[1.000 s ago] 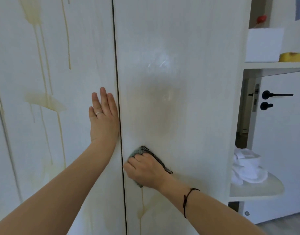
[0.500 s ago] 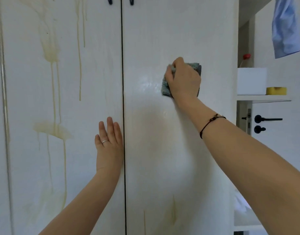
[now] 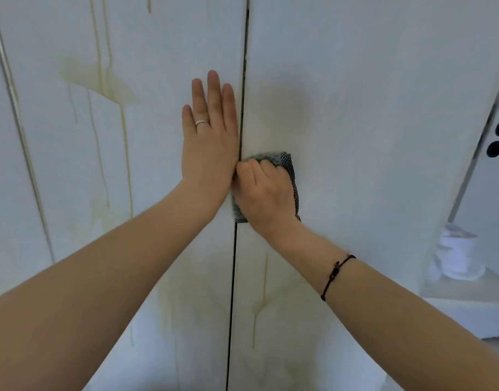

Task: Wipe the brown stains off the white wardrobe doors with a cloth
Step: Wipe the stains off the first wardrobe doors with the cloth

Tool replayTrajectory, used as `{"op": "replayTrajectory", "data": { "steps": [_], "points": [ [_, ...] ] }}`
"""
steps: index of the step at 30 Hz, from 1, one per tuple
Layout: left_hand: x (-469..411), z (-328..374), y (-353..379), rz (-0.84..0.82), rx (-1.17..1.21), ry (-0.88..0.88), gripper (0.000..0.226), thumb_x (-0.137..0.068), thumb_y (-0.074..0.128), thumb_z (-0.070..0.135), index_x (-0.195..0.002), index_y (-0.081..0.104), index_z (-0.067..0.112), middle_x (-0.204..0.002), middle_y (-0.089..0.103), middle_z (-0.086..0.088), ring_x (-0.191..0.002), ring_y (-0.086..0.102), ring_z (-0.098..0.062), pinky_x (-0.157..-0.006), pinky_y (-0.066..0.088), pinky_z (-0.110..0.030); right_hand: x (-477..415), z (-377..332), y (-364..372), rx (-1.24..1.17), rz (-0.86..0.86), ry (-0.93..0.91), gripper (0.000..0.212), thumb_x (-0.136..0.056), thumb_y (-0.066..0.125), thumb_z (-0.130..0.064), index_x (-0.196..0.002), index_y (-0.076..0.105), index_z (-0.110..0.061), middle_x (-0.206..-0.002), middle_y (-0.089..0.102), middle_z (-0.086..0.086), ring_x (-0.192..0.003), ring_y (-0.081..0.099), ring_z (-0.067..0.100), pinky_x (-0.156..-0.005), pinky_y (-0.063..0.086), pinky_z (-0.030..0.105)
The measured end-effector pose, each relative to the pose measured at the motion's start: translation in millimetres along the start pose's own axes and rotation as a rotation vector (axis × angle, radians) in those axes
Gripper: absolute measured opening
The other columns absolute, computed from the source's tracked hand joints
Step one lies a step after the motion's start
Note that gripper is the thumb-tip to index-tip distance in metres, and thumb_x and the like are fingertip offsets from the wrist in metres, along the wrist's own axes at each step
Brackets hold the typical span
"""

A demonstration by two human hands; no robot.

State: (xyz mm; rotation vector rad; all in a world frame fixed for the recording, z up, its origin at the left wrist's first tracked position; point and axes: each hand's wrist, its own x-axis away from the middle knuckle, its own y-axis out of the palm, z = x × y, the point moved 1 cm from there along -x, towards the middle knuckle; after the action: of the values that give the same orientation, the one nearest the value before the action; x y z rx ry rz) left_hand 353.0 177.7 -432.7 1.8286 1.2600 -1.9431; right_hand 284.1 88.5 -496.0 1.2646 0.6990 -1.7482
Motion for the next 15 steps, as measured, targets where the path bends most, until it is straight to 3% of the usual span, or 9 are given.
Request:
{"op": "replayTrajectory", "data": {
  "steps": [3,7,11,15],
  "points": [
    [45,-3,16,-0.016,0.113,0.034,0.057,-0.102,0.011,0.002,-0.156,-0.007,-0.003,-0.163,-0.007,-0.027,-0.151,-0.001,-0.045,-0.122,0.019,-0.053,68,-35,-3,-0.067,-0.057,-0.029,0.022,-0.091,0.058,-0.009,-0.079,0.041,-0.018,-0.067,0.045,0.003,-0.062,0.041,0.024,-0.057,0.030,0.038],
    [121,6,42,-0.073,0.250,0.102,0.061,-0.097,0.008,0.001,-0.157,-0.005,-0.001,-0.164,-0.009,-0.024,-0.152,-0.003,-0.042,-0.121,0.022,-0.050,158,-67,-17,-0.162,-0.200,-0.023,0.010,-0.093,0.056,-0.015,-0.087,0.048,-0.016,-0.073,0.051,0.002,-0.065,0.046,0.024,-0.059,0.034,0.036],
    [180,13,64,-0.050,0.448,0.035,0.073,-0.093,0.036,-0.007,-0.159,0.009,0.004,-0.167,0.000,-0.015,-0.154,0.002,-0.034,-0.117,0.033,-0.050,194,-81,-29,-0.211,-0.283,0.222,0.020,-0.089,0.069,-0.023,-0.104,0.060,-0.014,-0.086,0.057,0.002,-0.076,0.049,0.023,-0.067,0.037,0.035],
    [207,9,79,-0.045,0.542,-0.037,0.086,-0.086,0.050,-0.011,-0.160,0.012,0.011,-0.168,0.003,-0.008,-0.155,0.002,-0.029,-0.123,0.019,-0.048,161,-61,-41,-0.231,-0.212,0.383,0.030,-0.090,0.072,-0.017,-0.118,0.068,-0.006,-0.096,0.065,0.009,-0.083,0.055,0.029,-0.074,0.047,0.041]
  ]
}}
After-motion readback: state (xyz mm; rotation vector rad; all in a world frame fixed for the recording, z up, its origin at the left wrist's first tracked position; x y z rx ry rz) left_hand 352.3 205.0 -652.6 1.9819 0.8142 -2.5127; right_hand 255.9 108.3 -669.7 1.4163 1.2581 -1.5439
